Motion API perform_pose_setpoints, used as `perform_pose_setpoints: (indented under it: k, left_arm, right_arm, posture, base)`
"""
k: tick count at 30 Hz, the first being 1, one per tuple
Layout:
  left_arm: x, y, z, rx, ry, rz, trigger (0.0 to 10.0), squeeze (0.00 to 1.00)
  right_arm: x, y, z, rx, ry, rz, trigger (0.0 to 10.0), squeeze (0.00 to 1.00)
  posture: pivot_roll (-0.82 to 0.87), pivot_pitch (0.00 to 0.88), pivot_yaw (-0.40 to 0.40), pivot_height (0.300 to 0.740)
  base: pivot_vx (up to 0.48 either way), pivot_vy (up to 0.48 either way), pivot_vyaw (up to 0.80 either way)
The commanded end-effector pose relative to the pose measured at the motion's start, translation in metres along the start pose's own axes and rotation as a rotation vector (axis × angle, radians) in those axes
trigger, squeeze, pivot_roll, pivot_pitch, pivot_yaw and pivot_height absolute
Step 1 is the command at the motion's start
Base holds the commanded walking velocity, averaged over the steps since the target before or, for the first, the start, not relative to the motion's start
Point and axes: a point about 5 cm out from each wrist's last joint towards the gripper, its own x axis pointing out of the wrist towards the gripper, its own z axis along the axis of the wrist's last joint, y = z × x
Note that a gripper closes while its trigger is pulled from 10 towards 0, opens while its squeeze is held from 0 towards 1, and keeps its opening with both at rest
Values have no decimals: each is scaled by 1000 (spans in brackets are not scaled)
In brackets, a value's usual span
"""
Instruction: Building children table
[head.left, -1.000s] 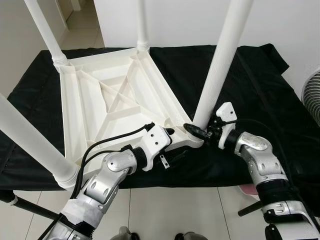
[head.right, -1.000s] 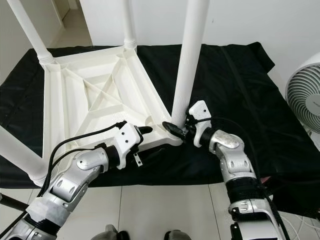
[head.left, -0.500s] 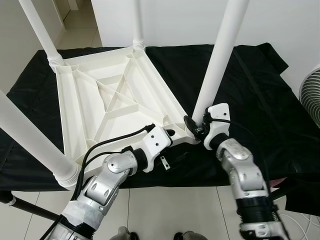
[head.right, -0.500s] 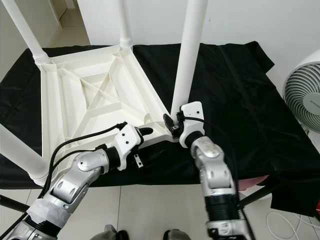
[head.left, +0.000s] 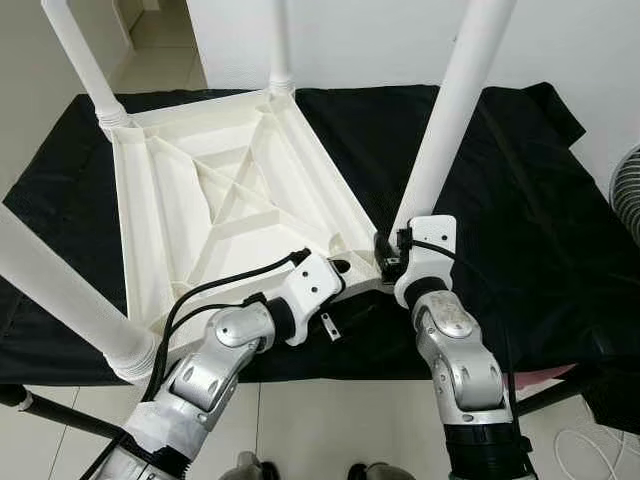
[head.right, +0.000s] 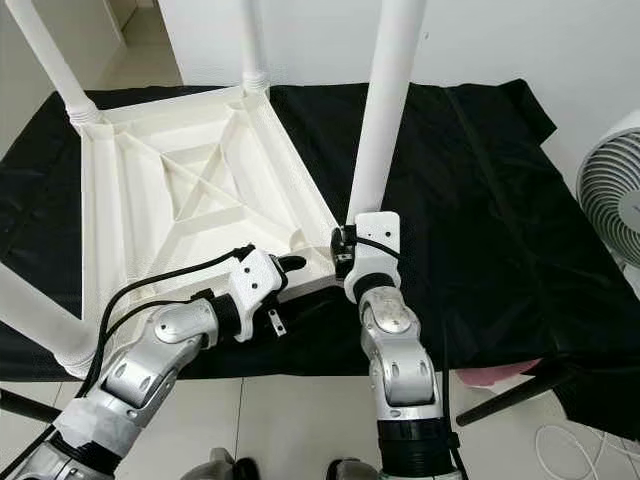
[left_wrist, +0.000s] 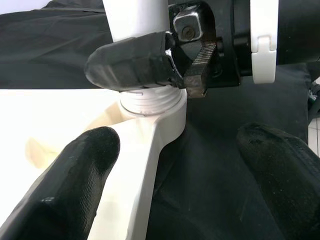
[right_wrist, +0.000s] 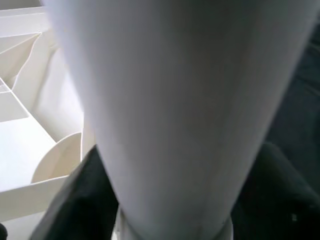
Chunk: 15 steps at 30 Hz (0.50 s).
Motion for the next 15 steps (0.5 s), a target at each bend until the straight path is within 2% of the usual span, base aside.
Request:
perform_pose_setpoints:
  k: [1,4,6,7,8,9,11,13,15]
  left_arm:
    - [-1,-2,-2,4,17,-25,10000,0]
    - [-1,-2,-1,6,16,-24,10000,0]
    - [-1,-2,-1,7,16,-24,10000,0]
    - [-1,-2,-1,7,15,-25,10000,0]
    - [-1,-2,-1,7,15,-25,10000,0]
    - [0,-1,-1,7,15,-25,10000,0]
    - [0,-1,-1,7,16,-25,10000,0]
    - [0,0,-1,8,16,-24,10000,0]
    - [0,1,-1,8,16,-24,10000,0]
  right_arm:
    - [0,0,1,10,-13,18,10000,1000]
    - [2,-7,4,6,-38,50,10000,1000]
    - [4,-13,1,10,-27,135,10000,1000]
    - [5,-16,-1,-7,-8,198,10000,180]
    - [5,-16,-1,-7,-8,198,10000,180]
    - [6,-22,-5,-28,23,282,10000,0]
    - [7,-25,-6,-31,34,310,10000,0]
    - [10,-35,-7,-100,25,420,10000,0]
    - [10,-36,-8,-118,23,455,10000,0]
  posture:
    - [-129,99,33,740]
    - [-129,99,33,740]
    - [-130,95,33,740]
    - [-130,95,33,740]
    - [-130,95,33,740]
    - [-131,96,36,740]
    - [-131,96,36,740]
    - [-133,96,44,740]
    - [-133,96,44,740]
  base:
    - [0,0,0]
    - [0,0,0]
    - [0,0,0]
    - [0,0,0]
    - [0,0,0]
    - [0,0,0]
    - [0,0,0]
    - [0,0,0]
    - [0,0,0]
